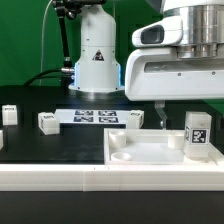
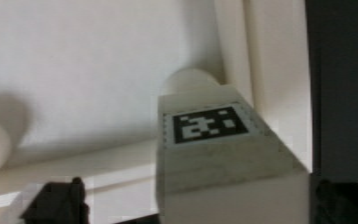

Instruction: Assemble one leg

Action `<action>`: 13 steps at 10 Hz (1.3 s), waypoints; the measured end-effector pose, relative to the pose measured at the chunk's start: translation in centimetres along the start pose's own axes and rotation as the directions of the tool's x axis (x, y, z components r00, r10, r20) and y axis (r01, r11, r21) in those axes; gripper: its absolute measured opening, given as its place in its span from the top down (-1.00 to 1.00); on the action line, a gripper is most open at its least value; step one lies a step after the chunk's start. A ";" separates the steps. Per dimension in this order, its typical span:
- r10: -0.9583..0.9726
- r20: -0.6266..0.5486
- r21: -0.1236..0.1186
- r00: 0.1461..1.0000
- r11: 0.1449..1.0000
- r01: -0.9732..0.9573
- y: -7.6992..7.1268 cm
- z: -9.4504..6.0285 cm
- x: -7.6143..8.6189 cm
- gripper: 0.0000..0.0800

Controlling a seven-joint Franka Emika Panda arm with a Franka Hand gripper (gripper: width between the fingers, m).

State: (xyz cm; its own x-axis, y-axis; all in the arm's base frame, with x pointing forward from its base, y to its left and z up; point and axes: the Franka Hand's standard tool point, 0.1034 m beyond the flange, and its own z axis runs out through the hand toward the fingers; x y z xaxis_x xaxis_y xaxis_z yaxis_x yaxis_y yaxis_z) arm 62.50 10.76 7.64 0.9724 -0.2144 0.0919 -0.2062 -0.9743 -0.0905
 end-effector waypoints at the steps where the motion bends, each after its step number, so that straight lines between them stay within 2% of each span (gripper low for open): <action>1: 0.004 0.000 0.000 1.000 1.000 -0.004 0.0 0.0 0.0 -0.60; 2: 0.004 0.000 0.000 1.000 1.000 -0.004 0.0 0.0 0.0 -0.11; 3: 0.004 0.000 0.000 1.000 1.000 -0.004 0.0 0.0 0.0 0.28; 6: 0.029 0.001 0.000 1.000 1.000 -0.029 0.0 0.1 0.0 0.27; 8: 0.269 -0.011 0.019 0.963 0.963 -0.269 0.1 0.1 -0.1 0.27; 10: 0.549 -0.004 0.032 0.836 0.836 -0.548 -0.3 0.2 -0.3 0.27; 12: 0.723 0.001 0.028 0.691 0.691 -0.722 -0.4 0.3 -0.4 0.27; 13: 0.808 0.007 0.031 0.589 0.589 -0.808 -0.3 0.4 -0.4 0.27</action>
Offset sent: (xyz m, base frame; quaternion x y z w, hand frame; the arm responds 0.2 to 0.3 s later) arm 0.0000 0.0000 0.0000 0.0000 0.0000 0.0000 1.0000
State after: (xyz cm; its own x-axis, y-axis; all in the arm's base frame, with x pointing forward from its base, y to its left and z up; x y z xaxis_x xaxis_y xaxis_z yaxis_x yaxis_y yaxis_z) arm 62.22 11.20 7.28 0.4072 -0.9130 -0.0261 -0.9035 -0.3984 -0.1581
